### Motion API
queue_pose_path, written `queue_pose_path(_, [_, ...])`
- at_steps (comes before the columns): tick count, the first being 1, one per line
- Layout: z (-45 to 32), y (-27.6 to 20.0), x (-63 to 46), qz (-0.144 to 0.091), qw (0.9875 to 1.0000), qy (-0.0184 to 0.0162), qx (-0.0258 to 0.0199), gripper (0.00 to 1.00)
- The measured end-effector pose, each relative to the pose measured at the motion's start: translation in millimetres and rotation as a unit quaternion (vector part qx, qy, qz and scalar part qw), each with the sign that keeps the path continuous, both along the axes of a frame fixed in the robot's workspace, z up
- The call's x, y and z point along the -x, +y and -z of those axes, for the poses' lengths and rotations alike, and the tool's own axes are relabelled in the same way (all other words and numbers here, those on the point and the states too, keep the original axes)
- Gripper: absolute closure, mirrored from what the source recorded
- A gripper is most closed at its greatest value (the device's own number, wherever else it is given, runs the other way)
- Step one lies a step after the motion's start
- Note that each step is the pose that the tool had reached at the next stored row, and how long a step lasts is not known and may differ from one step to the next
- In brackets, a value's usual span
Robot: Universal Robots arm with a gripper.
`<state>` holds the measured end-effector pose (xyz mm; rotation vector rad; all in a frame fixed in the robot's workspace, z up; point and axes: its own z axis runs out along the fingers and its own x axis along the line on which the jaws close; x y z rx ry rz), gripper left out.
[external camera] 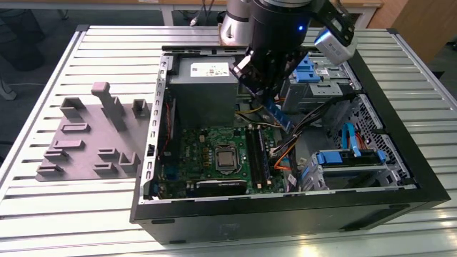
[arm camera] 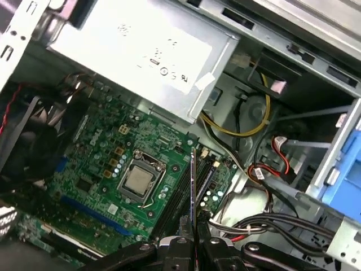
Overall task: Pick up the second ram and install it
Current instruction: 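Insert the second ram into the second slot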
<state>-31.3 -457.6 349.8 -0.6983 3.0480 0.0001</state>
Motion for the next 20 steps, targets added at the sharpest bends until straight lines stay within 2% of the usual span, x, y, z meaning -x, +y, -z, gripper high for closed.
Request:
queue_pose_path(2, [1.0, 0.0, 0.0, 0.018, 0.9998, 0.0, 0.0, 0.86])
queue_pose_path(5, [2.6, 0.0, 0.0, 0.046, 0.999, 0.0, 0.0, 0.86])
queue_pose_path(8, [4.1, 0.0, 0.0, 0.073, 0.9974, 0.0, 0.0, 0.86])
queue_pose_path(10, [5.1, 0.0, 0.0, 0.091, 0.9958, 0.0, 0.0, 0.86])
queue_pose_path(15, [6.9, 0.0, 0.0, 0.135, 0.9908, 0.0, 0.0, 0.86])
queue_pose_path(20, [8.8, 0.0, 0.0, 0.18, 0.9837, 0.0, 0.0, 0.86])
